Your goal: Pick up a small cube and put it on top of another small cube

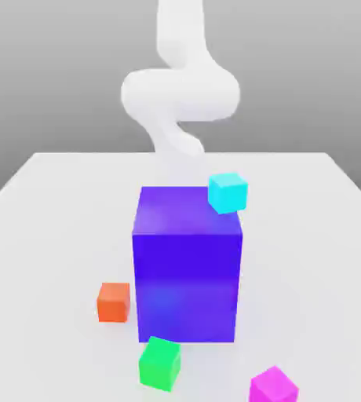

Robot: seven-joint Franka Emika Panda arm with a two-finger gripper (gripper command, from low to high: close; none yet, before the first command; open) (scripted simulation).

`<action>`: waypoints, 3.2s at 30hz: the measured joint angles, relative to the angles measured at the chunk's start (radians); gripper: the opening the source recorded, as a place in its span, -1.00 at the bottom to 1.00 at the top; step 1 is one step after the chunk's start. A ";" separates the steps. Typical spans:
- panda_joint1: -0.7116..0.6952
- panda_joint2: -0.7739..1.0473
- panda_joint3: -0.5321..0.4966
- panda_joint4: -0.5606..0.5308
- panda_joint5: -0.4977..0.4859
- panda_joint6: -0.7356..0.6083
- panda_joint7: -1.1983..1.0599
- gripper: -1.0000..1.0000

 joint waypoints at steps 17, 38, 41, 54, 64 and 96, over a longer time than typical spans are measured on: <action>0.311 0.411 -0.207 -0.010 0.132 0.117 -0.741 0.00; 0.431 0.905 -0.204 -0.025 0.255 0.268 -1.620 0.00; 0.429 0.967 -0.188 -0.029 0.229 0.295 -1.715 0.00; 0.392 1.221 -0.122 -0.004 0.156 0.396 -1.910 -1.00; 0.382 1.055 -0.155 -0.058 0.096 0.351 -1.918 -1.00; 0.133 0.960 -0.193 -0.267 0.127 0.467 -2.768 1.00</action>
